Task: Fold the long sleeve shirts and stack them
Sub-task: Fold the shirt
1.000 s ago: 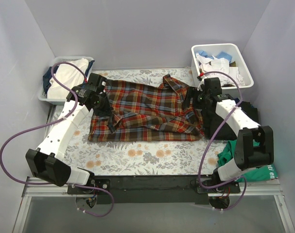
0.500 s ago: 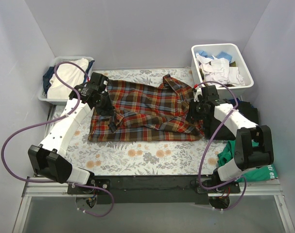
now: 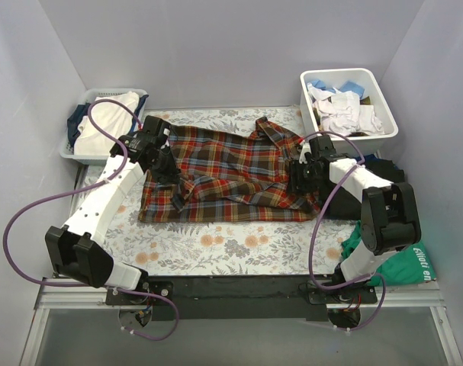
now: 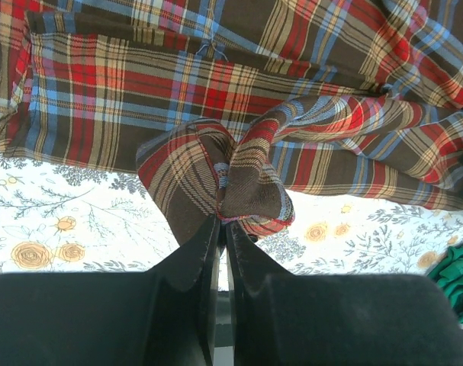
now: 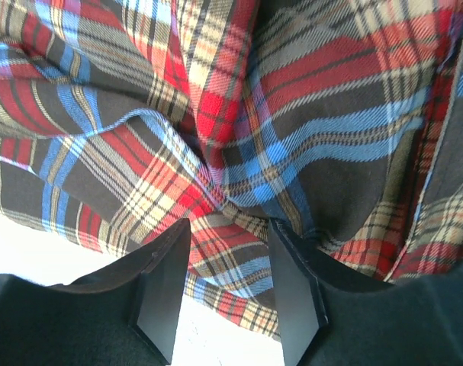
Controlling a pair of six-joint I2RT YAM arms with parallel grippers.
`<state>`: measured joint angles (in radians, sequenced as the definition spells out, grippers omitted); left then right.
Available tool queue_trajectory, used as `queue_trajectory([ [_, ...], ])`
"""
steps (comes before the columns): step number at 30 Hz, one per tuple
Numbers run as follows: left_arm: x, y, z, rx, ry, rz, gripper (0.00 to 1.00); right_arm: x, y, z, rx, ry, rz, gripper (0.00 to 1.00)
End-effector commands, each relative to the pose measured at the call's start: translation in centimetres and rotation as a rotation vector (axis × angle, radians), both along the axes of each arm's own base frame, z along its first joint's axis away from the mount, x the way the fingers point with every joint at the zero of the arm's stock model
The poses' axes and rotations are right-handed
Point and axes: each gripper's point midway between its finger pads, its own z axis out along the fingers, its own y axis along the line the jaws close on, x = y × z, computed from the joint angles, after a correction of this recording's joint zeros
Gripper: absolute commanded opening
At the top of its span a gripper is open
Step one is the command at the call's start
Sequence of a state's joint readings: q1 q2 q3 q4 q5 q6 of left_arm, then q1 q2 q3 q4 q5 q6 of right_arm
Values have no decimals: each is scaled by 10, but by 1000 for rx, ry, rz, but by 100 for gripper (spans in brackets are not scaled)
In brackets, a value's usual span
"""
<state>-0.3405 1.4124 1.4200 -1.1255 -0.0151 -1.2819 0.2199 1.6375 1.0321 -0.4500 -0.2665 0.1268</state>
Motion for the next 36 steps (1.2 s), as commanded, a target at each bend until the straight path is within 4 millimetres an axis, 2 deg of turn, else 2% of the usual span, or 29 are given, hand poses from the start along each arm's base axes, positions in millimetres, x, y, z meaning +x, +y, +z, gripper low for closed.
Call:
queue_trajectory([
  [1,-3,0,5,-16,-15,-6,6,21,3,15,-8,-59,3,55],
  [4,-3,-1,3,-16,-14,-7,6,32,2,25,-15,-97,-3,56],
  [7,-5,0,2,-13,-10,-9,6,35,8,30,7,-100,13,56],
  [13,-4,0,1,-13,-11,-10,6,18,15,17,9,-58,43,54],
  [21,-5,0,-1,-15,-14,-10,6,-7,5,2,-25,-13,22,54],
  [25,-6,1,-3,-14,-12,-9,6,-2,4,0,-43,-12,14,53],
  [28,-5,1,-4,-12,-10,-10,6,7,6,6,-36,-27,12,50],
  [29,-6,0,-4,-12,-8,-11,6,7,7,7,-33,-29,15,48],
  [31,-6,1,-4,-12,-8,-10,6,9,8,11,-29,-39,19,36],
  [33,-6,1,-3,-13,-13,-10,6,7,9,12,-22,-38,24,11],
  [35,-6,1,-3,-14,-13,-9,6,5,12,13,-7,-33,35,2],
  [36,-5,1,-3,-15,-14,-9,6,4,12,13,-4,-31,36,1],
])
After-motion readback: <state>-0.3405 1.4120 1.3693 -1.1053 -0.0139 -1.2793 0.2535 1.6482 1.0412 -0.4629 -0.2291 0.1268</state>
